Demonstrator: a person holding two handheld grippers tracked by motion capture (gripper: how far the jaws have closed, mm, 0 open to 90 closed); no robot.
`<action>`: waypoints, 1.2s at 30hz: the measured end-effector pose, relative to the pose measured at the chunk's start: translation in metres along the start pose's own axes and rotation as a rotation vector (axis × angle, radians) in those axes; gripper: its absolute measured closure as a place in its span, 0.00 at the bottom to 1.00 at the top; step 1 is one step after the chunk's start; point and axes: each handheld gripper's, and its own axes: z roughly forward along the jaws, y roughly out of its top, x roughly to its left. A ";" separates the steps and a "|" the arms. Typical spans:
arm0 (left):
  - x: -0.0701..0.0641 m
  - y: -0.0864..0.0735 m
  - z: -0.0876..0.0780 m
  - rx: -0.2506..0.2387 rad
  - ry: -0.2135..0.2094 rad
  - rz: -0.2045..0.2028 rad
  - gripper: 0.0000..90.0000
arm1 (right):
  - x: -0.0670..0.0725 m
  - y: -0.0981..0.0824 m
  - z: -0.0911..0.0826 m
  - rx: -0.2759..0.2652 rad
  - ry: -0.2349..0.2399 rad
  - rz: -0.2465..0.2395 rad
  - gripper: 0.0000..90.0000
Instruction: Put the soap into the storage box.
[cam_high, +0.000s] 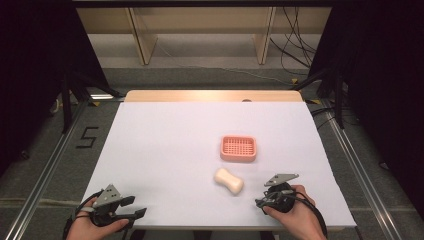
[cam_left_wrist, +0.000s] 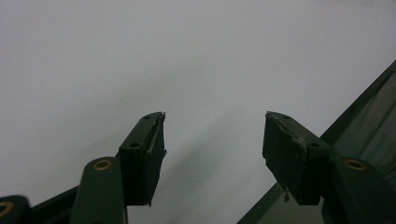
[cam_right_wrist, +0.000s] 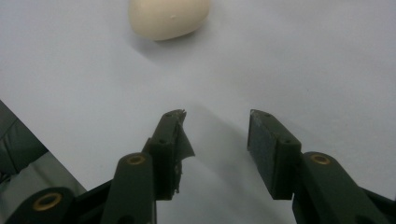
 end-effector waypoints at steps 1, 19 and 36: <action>-0.002 0.000 0.001 -0.007 -0.019 -0.031 0.43 | 0.000 0.001 -0.001 0.016 -0.002 -0.004 0.62; -0.003 -0.001 0.001 0.007 -0.033 -0.024 0.42 | 0.001 0.052 -0.001 0.333 0.030 -0.123 0.57; -0.004 -0.001 0.000 0.024 -0.044 -0.006 0.41 | 0.012 0.093 0.015 0.391 0.067 -0.172 0.57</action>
